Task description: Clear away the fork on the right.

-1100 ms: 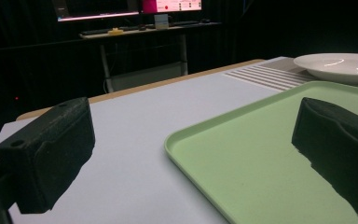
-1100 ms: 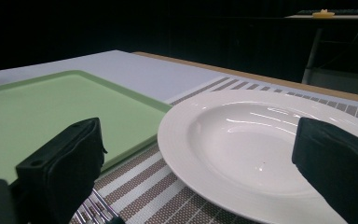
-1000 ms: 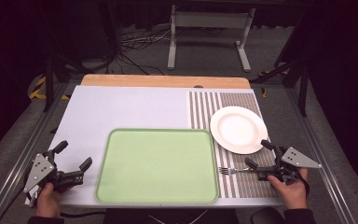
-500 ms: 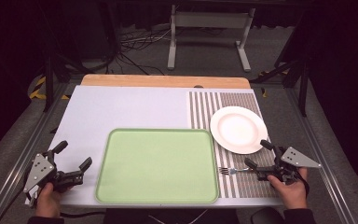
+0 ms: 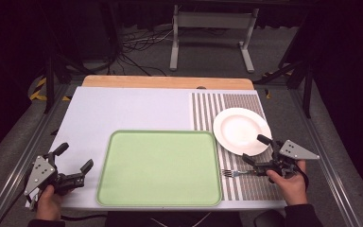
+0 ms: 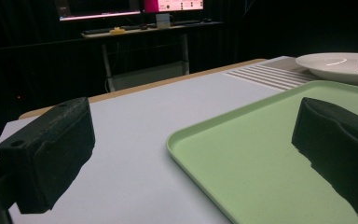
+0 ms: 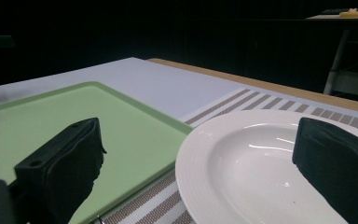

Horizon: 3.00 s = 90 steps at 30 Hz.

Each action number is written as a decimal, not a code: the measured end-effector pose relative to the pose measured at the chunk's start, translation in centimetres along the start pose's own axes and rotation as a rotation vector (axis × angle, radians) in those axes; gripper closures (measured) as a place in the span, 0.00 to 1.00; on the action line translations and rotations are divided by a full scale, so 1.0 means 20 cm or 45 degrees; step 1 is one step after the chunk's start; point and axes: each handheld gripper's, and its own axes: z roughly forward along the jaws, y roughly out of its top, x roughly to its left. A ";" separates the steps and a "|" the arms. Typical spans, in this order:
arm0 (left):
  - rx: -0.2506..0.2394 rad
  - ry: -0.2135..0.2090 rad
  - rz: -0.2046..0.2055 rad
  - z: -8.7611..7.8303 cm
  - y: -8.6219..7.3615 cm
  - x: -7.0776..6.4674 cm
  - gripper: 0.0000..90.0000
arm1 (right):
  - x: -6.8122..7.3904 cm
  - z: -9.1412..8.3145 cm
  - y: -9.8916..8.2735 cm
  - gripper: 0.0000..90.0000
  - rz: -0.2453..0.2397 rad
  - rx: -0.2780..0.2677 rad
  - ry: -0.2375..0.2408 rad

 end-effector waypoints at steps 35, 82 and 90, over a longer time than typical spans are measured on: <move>0.005 0.003 0.002 0.00 0.00 0.00 0.00 | 0.05 0.11 0.29 0.10 -0.418 0.717 0.203; 0.008 0.004 -0.002 0.00 0.00 0.00 0.00 | 0.09 0.23 0.23 0.26 -0.648 1.349 0.460; 0.011 0.003 0.000 0.00 0.00 0.00 0.00 | 0.07 0.26 0.16 0.44 -0.715 1.487 0.539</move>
